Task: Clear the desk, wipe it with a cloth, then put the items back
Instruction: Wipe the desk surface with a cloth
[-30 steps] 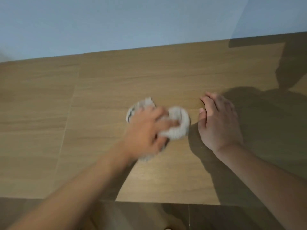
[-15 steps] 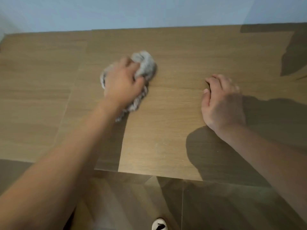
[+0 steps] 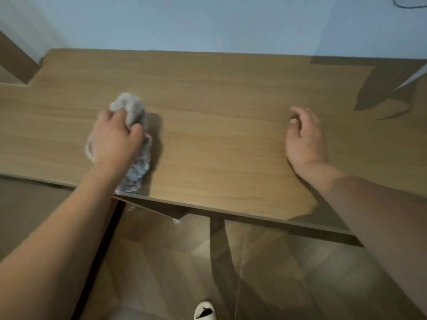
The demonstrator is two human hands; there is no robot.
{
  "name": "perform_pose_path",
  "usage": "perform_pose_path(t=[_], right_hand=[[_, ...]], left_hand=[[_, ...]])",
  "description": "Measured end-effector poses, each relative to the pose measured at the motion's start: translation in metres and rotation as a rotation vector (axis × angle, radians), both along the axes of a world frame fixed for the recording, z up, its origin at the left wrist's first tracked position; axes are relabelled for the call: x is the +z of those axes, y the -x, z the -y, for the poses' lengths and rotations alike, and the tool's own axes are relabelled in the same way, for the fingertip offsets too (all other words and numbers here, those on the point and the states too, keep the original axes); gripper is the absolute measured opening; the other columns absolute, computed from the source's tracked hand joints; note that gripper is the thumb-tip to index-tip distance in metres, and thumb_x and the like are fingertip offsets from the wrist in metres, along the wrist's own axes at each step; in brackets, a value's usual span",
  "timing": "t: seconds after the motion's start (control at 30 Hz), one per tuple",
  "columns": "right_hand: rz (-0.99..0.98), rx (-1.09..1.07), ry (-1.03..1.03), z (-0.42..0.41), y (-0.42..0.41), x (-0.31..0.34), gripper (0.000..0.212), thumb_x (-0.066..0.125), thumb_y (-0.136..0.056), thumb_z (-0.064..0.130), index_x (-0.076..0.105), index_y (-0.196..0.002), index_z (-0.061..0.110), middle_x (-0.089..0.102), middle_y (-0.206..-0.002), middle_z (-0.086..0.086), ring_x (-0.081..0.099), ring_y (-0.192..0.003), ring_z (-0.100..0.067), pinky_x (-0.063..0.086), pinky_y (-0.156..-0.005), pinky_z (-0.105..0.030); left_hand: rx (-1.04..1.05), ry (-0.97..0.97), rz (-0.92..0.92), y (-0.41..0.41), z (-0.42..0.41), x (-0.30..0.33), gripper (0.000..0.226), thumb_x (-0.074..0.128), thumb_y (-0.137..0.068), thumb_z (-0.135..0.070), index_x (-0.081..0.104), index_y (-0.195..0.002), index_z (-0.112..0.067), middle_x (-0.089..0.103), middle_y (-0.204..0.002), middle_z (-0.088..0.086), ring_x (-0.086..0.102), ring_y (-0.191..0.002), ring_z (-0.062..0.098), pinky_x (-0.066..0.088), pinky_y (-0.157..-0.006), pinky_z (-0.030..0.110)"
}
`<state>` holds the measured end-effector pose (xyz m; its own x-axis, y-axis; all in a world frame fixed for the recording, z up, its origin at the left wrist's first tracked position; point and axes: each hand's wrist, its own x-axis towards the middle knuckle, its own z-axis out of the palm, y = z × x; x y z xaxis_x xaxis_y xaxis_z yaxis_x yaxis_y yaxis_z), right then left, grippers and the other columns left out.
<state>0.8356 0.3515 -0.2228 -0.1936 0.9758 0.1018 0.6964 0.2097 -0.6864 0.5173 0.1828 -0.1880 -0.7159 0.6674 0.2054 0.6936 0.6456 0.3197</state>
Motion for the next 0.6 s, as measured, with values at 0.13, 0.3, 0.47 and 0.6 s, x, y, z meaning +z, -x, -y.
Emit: perform_pose_path(t=[0.13, 0.3, 0.47, 0.6], right_hand=[[0.416, 0.08, -0.079, -0.028, -0.082, -0.003, 0.046, 0.034, -0.104, 0.029, 0.045, -0.145, 0.012, 0.04, -0.155, -0.011, 0.033, -0.144, -0.029, 0.022, -0.121, -0.046], [0.466, 0.092, -0.11, -0.04, -0.106, -0.022, 0.049, 0.032, -0.101, 0.034, 0.049, -0.142, 0.012, 0.042, -0.153, -0.01, 0.034, -0.143, -0.031, 0.022, -0.12, -0.05], [0.465, 0.088, -0.117, -0.038, -0.106, -0.018, 0.05, 0.03, -0.101, 0.036, 0.048, -0.143, 0.015, 0.041, -0.153, -0.007, 0.032, -0.144, -0.026, 0.019, -0.122, -0.047], [0.481, 0.101, -0.125, -0.036, -0.106, -0.018, 0.045, 0.035, -0.105, 0.031, 0.045, -0.145, 0.015, 0.038, -0.156, -0.006, 0.027, -0.147, -0.024, 0.014, -0.123, -0.044]], left_hand=[[0.379, 0.157, 0.024, -0.051, -0.006, -0.029, 0.053, 0.037, -0.094, -0.035, 0.054, -0.133, -0.003, 0.051, -0.127, 0.029, 0.053, -0.111, 0.047, 0.042, -0.091, 0.054], [-0.242, -0.003, -0.025, -0.247, -0.031, -0.041, 0.042, 0.046, -0.077, -0.036, 0.066, -0.105, -0.011, 0.059, -0.094, 0.018, 0.056, -0.077, 0.036, 0.046, -0.068, 0.043], [-0.449, -0.155, 0.102, -0.242, -0.05, -0.028, 0.044, 0.046, -0.081, -0.032, 0.067, -0.113, -0.009, 0.062, -0.099, 0.019, 0.06, -0.085, 0.038, 0.049, -0.07, 0.041], [0.092, -0.099, -0.04, -0.088, -0.096, -0.016, 0.047, 0.041, -0.086, -0.032, 0.058, -0.115, 0.002, 0.054, -0.116, 0.033, 0.051, -0.108, 0.046, 0.04, -0.09, 0.05]])
